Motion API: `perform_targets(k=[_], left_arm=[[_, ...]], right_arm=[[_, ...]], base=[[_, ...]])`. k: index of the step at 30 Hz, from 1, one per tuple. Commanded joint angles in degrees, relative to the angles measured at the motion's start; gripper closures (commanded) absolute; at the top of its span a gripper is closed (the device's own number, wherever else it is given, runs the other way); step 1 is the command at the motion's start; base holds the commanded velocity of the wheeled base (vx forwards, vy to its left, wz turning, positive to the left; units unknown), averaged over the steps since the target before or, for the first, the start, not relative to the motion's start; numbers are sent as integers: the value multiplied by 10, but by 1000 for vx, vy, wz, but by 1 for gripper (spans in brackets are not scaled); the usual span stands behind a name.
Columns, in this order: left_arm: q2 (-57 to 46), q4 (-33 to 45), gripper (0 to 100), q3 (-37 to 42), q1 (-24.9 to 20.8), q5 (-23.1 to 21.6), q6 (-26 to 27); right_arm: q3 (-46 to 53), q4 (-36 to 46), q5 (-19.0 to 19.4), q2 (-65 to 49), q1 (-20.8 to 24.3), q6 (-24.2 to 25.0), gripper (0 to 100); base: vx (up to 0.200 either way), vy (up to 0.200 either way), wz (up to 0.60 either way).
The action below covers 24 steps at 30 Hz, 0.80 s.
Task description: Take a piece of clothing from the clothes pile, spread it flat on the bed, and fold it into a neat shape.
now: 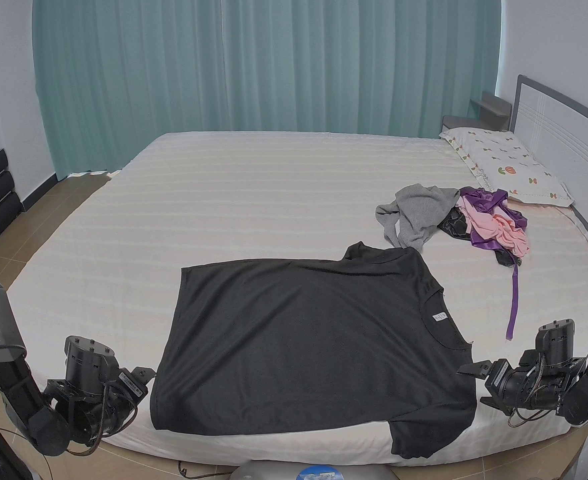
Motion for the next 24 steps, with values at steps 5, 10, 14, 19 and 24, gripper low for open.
perform_targets(k=[5, 10, 14, 19, 24], left_arm=[[1, 6, 0, -27, -13, 1, 1], [2, 7, 0, -40, -10, 2, 2], [0, 8, 0, -49, -6, 1, 0], [-3, 38, 0, -88, 15, 1, 1], [-10, 105, 0, -130, 22, -12, -5]], right_arm=[[10, 0, 0, -3, -1, 0, 0], [10, -1, 0, -3, -1, 0, 0], [10, 0, 1, -2, -1, 1, 0], [10, -4, 1, -7, 0, 2, 0], [-6, -19, -3, -30, -1, 1, 0]], base=[[120, 0, 0], [0, 0, 0], [0, 0, 0], [0, 0, 0], [0, 0, 0]])
